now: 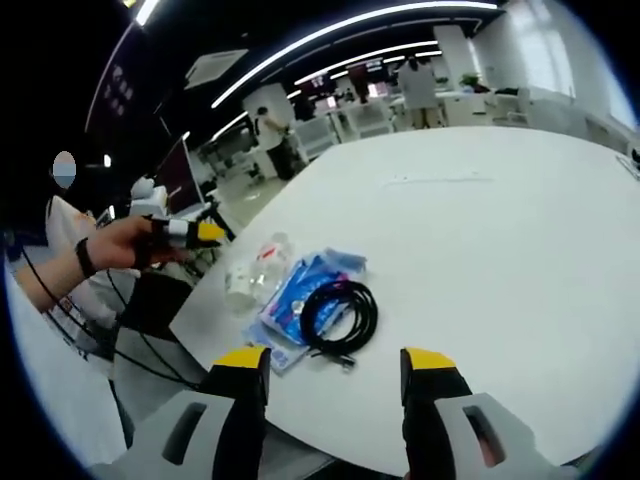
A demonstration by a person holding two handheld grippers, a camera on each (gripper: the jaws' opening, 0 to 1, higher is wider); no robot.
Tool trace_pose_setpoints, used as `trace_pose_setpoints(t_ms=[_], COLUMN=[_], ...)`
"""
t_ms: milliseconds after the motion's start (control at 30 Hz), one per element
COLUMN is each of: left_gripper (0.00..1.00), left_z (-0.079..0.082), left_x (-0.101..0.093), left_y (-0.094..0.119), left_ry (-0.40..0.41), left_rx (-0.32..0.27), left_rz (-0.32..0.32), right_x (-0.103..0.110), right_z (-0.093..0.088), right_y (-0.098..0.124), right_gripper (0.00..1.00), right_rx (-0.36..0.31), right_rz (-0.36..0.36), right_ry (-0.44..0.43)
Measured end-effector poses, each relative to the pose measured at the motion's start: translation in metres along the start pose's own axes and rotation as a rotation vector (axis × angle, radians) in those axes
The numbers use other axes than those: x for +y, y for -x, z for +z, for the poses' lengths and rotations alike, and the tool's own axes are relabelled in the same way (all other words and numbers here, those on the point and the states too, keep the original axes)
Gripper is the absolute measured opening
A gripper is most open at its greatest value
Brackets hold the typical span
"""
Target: Arrange the tabletop items into an orderly group along one side of the table until the central work area is clear of visible clutter.
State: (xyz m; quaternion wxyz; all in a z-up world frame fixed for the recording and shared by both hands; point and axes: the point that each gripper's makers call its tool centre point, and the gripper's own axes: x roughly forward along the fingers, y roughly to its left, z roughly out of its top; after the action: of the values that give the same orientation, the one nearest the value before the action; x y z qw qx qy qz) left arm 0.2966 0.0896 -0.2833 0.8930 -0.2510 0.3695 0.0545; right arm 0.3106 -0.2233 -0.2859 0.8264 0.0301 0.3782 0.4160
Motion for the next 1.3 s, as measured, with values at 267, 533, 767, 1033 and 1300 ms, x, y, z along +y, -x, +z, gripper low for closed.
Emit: trace_pose_setpoints(t_ms=[267,533,767,1033,1300], left_gripper=[0.43,0.43,0.42,0.42,0.42], left_z=[0.001,0.001,0.005,-0.001,-0.010], left_x=[-0.008,-0.007,-0.001,-0.005,-0.007], left_y=[-0.014,-0.033,-0.053,-0.071,-0.081], left_ry=[0.001,-0.002,-0.025,-0.039,-0.037], left_rx=[0.032,0.061,0.085,0.119,0.155], left_rz=[-0.004,-0.003,0.001,-0.001,0.008], right_x=[0.001,0.001,-0.003,-0.009,-0.015], right_z=[0.000,-0.003,-0.009,-0.012,-0.009], right_y=[-0.001,-0.003,-0.004,-0.004,-0.004], right_gripper=[0.53,0.52,0.52,0.52,0.52], right_rx=[0.004,0.014,0.027,0.027,0.020], right_rz=[0.000,0.002,-0.004,-0.013,-0.021], right_ry=[-0.005,-0.005,-0.010,-0.022,-0.030])
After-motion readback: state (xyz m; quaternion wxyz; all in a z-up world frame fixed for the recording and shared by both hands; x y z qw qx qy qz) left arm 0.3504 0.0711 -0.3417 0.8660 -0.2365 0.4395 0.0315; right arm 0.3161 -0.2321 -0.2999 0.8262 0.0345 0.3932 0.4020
